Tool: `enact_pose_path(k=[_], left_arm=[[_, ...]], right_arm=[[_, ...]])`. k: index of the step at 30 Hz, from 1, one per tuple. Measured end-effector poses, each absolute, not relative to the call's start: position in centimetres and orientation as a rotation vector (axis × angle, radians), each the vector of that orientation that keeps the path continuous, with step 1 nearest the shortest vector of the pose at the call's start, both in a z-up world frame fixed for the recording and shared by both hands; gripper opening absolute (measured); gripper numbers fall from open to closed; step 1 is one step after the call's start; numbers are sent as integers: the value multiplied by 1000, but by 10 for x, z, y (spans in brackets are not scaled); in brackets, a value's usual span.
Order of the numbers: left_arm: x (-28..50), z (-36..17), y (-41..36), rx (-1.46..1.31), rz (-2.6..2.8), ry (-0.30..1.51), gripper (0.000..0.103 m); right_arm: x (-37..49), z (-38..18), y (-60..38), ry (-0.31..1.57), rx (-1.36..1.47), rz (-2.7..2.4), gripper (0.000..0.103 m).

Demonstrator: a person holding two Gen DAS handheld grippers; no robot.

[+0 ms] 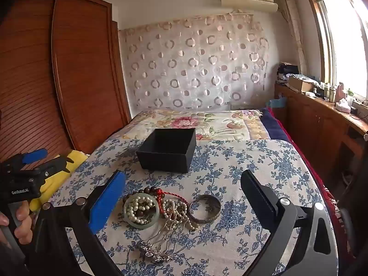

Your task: Organize jewelry

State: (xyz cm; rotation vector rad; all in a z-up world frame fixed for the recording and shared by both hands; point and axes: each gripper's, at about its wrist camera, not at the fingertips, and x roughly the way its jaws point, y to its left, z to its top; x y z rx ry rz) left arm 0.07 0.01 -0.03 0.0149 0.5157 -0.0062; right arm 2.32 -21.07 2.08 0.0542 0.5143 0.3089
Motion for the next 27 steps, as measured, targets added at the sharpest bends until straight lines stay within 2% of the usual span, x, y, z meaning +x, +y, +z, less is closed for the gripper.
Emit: enact_pose_path(k=[27], left_arm=[[-5, 9, -3, 17, -12, 489, 96]], right_arm=[[22, 28, -210, 512, 48, 312, 101]])
